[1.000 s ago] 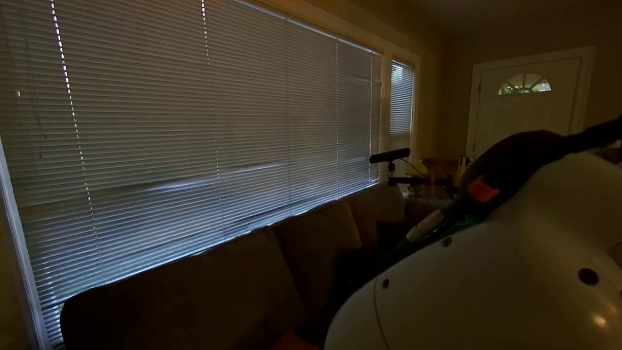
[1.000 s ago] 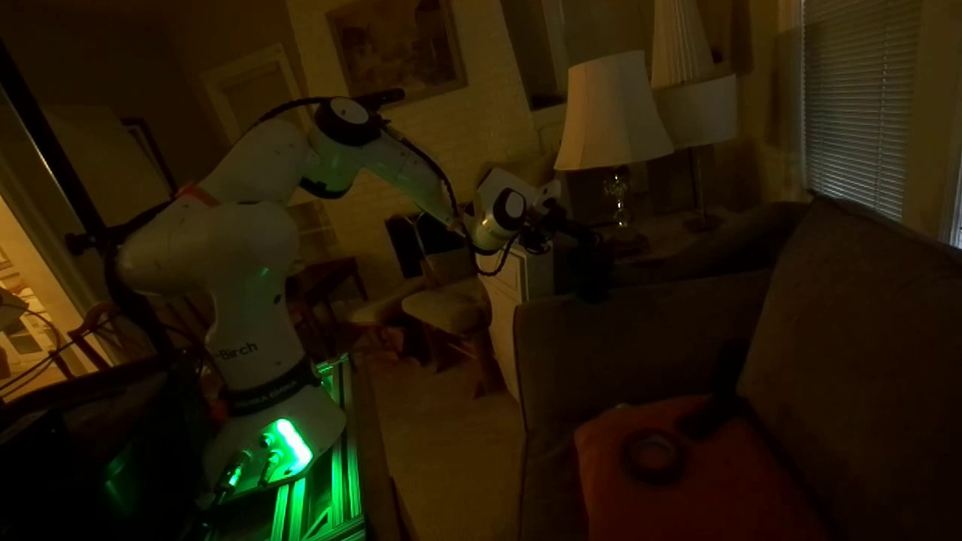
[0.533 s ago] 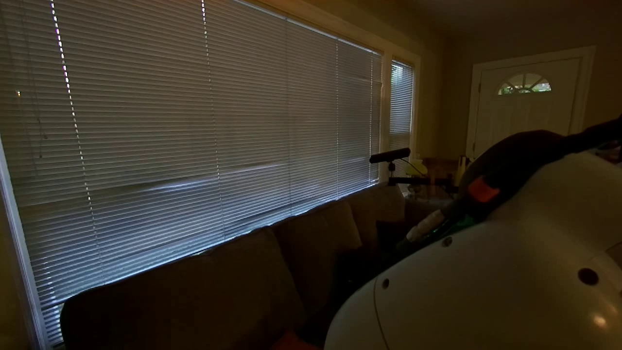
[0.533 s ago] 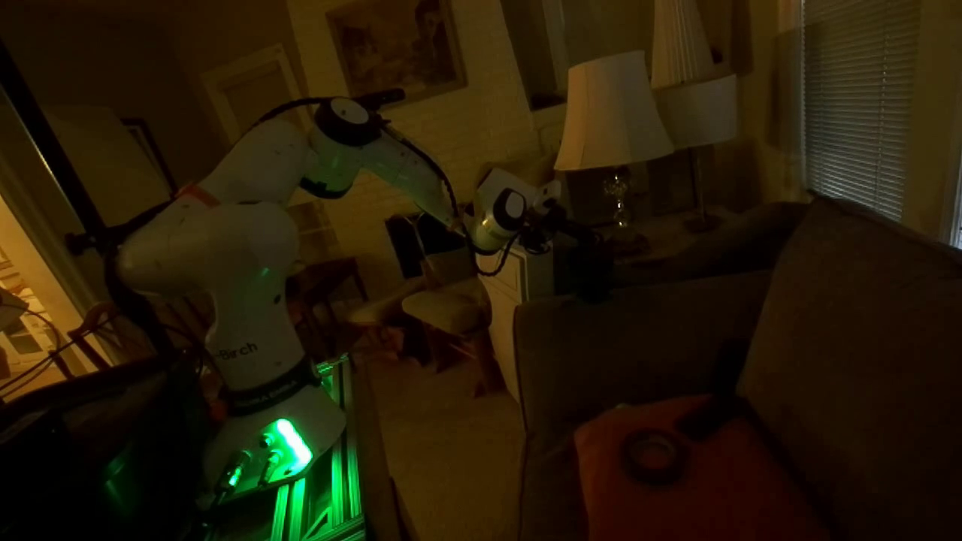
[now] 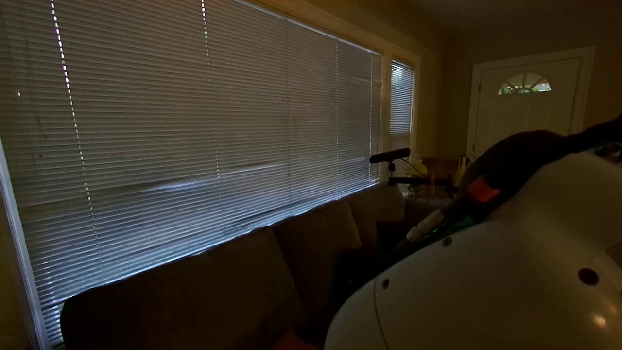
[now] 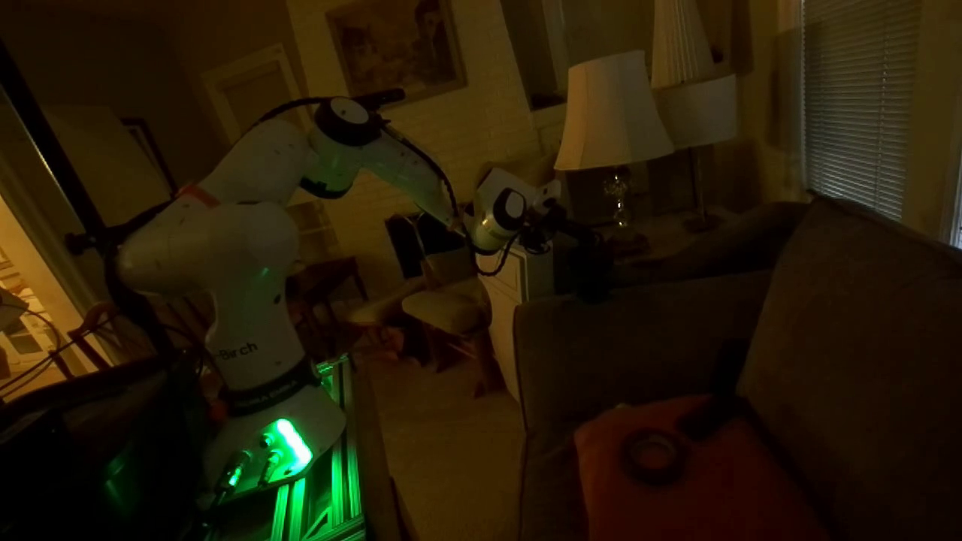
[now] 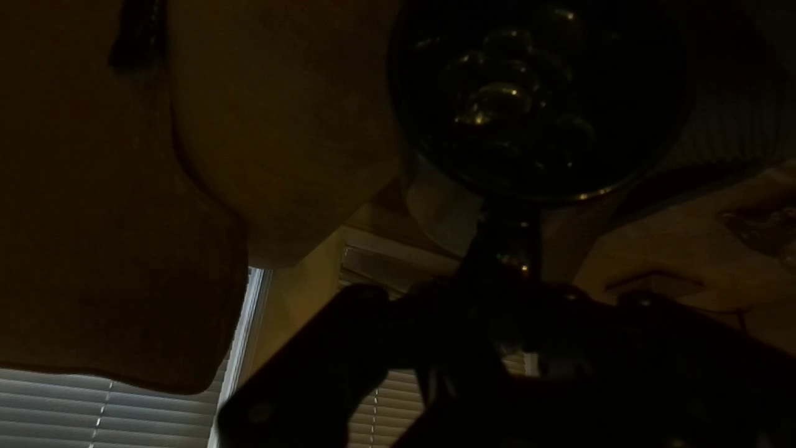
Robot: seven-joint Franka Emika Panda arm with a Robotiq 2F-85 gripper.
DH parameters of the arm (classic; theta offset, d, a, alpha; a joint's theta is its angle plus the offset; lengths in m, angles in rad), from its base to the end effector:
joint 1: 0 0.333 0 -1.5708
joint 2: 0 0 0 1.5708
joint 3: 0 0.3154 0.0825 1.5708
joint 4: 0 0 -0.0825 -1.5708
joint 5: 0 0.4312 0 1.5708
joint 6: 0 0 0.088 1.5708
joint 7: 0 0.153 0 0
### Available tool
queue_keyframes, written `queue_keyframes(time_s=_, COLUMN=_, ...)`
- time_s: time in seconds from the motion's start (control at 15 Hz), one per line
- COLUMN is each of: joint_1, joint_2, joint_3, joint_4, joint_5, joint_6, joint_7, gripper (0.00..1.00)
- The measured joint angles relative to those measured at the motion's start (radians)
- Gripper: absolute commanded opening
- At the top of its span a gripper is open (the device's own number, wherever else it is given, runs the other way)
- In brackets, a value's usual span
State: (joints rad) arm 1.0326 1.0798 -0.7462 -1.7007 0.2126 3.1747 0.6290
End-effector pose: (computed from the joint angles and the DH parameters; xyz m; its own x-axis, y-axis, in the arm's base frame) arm 0.7134 0.2647 0.0979 0.6932 0.0140 0.7206 -0.0832 -0.9916 0.0992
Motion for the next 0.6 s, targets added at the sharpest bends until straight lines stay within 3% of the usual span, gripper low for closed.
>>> queue_keyframes(time_s=0.53, joint_1=0.000, joint_2=0.000, joint_3=0.000, joint_4=0.000, joint_5=0.000, joint_6=0.000, joint_7=0.000, gripper=0.10)
queue_keyframes(time_s=0.6, joint_1=0.000, joint_2=0.000, joint_3=0.000, joint_4=0.000, joint_5=0.000, joint_6=0.000, joint_7=0.000, gripper=0.02)
